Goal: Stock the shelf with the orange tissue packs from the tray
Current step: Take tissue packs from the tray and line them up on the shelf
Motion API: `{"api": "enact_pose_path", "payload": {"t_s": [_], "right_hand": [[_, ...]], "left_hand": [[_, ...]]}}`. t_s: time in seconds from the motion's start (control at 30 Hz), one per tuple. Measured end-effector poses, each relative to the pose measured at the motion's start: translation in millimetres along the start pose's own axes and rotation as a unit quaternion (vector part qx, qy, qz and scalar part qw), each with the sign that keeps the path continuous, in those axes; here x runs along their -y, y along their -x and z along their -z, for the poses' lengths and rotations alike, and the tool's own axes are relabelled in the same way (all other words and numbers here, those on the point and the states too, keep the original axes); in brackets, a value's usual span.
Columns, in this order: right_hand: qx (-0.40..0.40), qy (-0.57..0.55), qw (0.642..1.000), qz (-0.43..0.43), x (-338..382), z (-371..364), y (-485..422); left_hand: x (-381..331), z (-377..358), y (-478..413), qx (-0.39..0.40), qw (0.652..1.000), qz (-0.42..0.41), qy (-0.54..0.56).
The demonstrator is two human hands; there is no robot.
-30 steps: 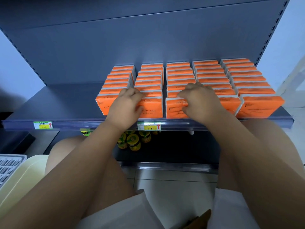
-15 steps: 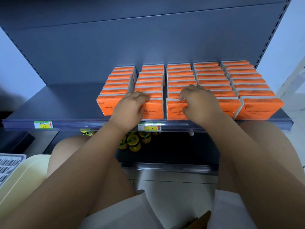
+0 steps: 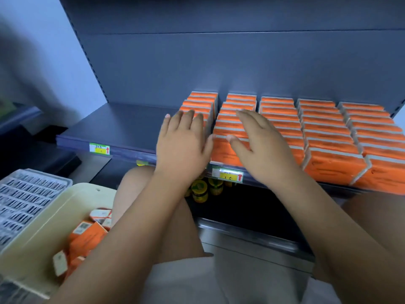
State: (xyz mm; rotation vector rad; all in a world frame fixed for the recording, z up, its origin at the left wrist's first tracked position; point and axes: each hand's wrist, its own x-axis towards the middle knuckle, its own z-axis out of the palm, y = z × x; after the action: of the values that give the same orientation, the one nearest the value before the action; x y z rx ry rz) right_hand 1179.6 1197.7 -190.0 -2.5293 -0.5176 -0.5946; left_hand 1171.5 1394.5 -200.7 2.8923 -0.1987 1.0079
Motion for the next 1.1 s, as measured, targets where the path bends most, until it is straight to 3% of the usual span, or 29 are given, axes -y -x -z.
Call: {"api": "enact_pose_path", "payload": {"t_s": [0.1,0.37,0.53,0.77,0.97,1.1], "right_hand": [[-0.001,-0.055,0.998,0.036,49,-15,-10],[0.066,-0.157,0.967,0.188,208,-100,13],[0.178,-0.130,0.949,0.224,268,-173,42],[0.404,-0.068,0.896,0.170,265,-266,52],[0.499,-0.005,0.859,0.113,273,-338,57],[0.584,0.018,0.806,0.097,296,-384,63]], "left_hand": [[33,30,31,-0.034,0.996,0.075,-0.019],[143,100,158,-0.021,0.966,0.231,-0.112],[184,108,230,0.026,0.929,0.329,-0.169],[215,51,302,0.126,0.883,0.435,-0.124],[252,-5,321,0.202,0.851,0.478,-0.081],[293,-42,322,0.272,0.829,0.487,-0.038]]}}
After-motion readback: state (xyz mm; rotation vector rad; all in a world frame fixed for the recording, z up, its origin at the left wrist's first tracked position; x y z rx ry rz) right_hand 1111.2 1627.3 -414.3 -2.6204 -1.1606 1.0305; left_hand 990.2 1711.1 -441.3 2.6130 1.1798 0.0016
